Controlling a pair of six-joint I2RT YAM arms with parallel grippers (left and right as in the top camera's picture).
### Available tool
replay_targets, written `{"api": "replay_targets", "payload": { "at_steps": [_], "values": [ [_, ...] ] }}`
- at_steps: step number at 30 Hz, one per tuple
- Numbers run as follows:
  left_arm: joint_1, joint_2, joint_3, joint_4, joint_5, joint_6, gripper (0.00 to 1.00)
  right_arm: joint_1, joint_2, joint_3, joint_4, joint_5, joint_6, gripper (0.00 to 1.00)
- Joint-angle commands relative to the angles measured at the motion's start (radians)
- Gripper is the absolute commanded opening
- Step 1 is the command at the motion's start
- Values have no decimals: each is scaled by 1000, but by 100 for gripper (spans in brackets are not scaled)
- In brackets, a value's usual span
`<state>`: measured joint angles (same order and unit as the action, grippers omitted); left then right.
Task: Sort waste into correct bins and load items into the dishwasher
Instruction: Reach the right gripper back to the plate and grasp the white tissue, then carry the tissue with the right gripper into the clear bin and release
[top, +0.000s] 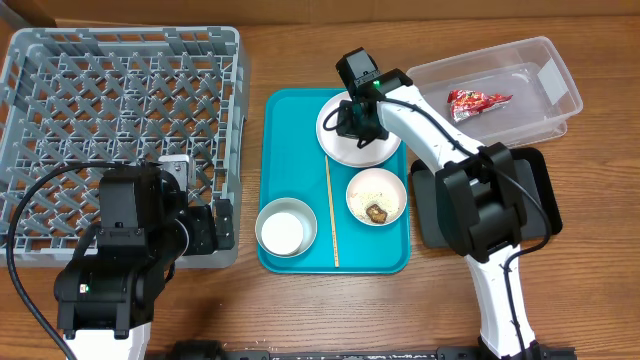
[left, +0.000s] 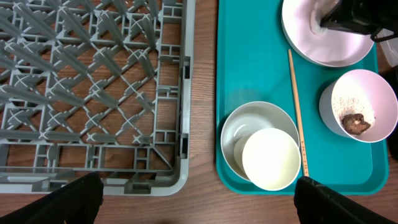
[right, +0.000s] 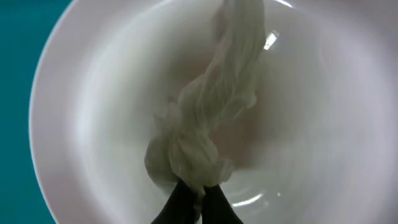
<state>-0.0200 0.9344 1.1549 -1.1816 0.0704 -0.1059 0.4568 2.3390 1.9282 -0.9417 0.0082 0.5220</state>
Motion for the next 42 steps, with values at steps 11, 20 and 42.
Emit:
{"api": "replay_targets", "payload": {
  "at_steps": [11, 20, 42],
  "values": [
    [-6, 2, 21, 4, 8, -14, 100, -116, -369, 5, -117, 143, -30, 4],
    [-6, 2, 21, 7, 8, -14, 100, -322, -329, -9, -168, 13, -13, 20],
    [-6, 2, 21, 11, 7, -14, 100, -365, -600, -34, -486, -66, -135, 75]
  ]
}}
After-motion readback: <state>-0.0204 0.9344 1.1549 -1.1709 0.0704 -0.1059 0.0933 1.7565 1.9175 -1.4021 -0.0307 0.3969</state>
